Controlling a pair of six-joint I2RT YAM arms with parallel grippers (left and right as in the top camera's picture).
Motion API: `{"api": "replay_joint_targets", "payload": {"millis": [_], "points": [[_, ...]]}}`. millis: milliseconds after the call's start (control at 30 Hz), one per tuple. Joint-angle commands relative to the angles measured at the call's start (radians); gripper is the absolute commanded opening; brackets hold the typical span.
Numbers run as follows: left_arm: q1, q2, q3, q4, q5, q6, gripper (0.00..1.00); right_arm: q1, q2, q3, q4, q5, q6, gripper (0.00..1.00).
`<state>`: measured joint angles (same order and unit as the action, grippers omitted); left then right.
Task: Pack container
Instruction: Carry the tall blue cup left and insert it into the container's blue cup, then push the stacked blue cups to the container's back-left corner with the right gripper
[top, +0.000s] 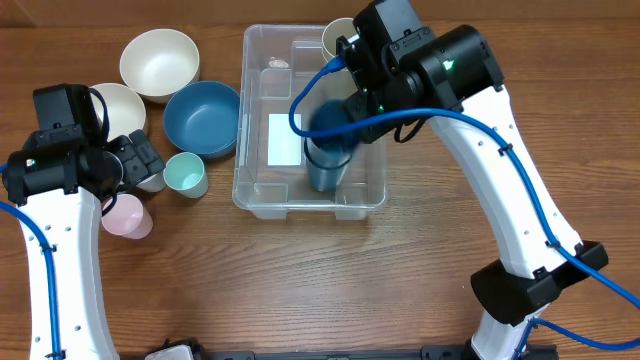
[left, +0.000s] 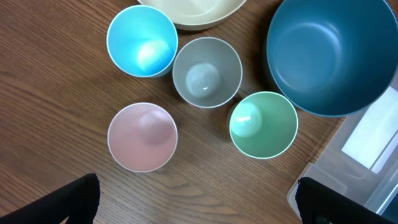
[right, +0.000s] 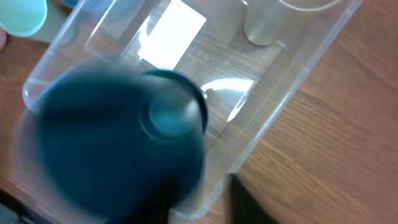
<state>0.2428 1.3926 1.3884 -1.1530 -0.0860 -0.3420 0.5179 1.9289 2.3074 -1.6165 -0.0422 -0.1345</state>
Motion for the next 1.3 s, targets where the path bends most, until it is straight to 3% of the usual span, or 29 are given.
{"api": "replay_joint_targets", "payload": {"millis": [0,333,500,667,800,1267], "points": [[0.004,0.002,0.022,0.001,0.009,-0.014,1.0,0.005,0.003,0.003,0.017,-0.005,-0.002,0.48],[0.004,0.002,0.022,0.001,0.009,-0.014,1.0,0.047,0.003,0.003,0.003,-0.079,0.0,0.5],[0.004,0.002,0.022,0.001,0.009,-0.014,1.0,0.056,0.025,0.003,0.014,-0.044,0.207,0.5],[0.004,0.002,0.022,0.001,0.009,-0.014,1.0,0.056,0.094,0.003,0.01,0.051,0.3,0.49],[0.004,0.002,0.022,0.001,0.009,-0.014,1.0,0.056,0.151,0.003,0.011,0.077,0.337,0.34],[0.004,0.002,0.022,0.001,0.009,-0.014,1.0,0.059,0.125,0.019,0.011,0.132,0.291,0.42]]}}
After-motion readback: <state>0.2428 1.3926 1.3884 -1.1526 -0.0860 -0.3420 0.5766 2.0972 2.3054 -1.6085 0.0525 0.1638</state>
